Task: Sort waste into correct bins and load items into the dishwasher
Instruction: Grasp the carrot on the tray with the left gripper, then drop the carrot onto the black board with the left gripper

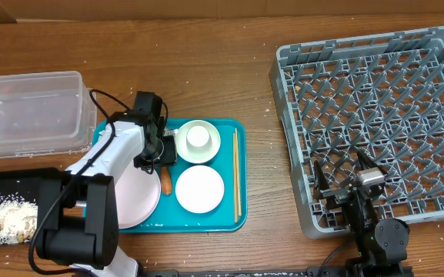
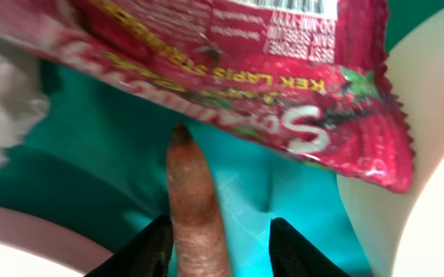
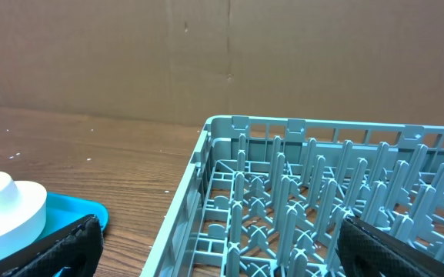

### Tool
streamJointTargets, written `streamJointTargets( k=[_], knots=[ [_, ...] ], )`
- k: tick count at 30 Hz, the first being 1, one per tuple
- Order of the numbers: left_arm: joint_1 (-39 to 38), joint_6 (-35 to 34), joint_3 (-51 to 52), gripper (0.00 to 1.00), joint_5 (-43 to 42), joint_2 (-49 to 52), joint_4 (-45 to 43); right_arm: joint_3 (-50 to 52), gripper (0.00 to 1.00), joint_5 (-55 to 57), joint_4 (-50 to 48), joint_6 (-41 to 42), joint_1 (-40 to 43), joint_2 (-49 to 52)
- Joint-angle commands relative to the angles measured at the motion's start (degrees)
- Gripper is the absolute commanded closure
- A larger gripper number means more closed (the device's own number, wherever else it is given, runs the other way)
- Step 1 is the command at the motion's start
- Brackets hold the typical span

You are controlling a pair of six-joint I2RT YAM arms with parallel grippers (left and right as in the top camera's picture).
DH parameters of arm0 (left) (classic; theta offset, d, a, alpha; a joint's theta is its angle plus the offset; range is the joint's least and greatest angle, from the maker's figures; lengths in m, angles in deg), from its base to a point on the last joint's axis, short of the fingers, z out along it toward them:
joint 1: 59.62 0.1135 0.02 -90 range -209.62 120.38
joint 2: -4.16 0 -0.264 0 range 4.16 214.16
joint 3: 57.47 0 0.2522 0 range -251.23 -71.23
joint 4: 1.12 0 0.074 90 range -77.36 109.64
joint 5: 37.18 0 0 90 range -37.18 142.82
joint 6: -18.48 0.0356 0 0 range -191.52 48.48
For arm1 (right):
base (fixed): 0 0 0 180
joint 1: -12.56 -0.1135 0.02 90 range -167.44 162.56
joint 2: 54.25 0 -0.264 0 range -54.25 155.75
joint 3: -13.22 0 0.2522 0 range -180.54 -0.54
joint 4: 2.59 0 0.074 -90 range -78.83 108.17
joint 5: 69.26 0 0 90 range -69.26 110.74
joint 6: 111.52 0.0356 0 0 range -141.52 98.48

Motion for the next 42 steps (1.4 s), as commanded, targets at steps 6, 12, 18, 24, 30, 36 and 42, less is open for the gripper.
streamJointTargets(
  k=[6,12,18,24,30,36,42],
  knots=[
    [-0.76,0.83,-0.76,0.70,-0.52,3.37,0.52,0.59,0.00,0.17,-0.22,0.20,0.44,-0.46],
    [-0.68,0.81,-5.57,0.96,-0.48,3.19,5.88,0.59,0.00,0.17,-0.22,0.20,0.44,-0.46],
    [-0.39,0.83,-21.70,0.96,0.11,3.08,18.86,0.59,0.00,0.17,-0.22,0.20,0.44,-0.46],
    [5.05,-2.80,-39.06,0.96,12.63,3.08,33.86,0.59,0.00,0.17,-0.22,0.20,0.44,-0.46],
    [22.77,-13.22,-49.92,0.96,21.70,2.97,46.36,0.59,0.00,0.17,-0.22,0.20,0.44,-0.46],
    [48.43,-14.01,-47.69,0.96,14.93,2.99,45.81,0.59,0.00,0.17,-0.22,0.17,0.44,-0.46],
    [64.39,-14.29,-37.33,0.96,10.60,3.02,37.31,0.59,0.00,0.17,-0.22,0.20,0.44,-0.46]
  ],
)
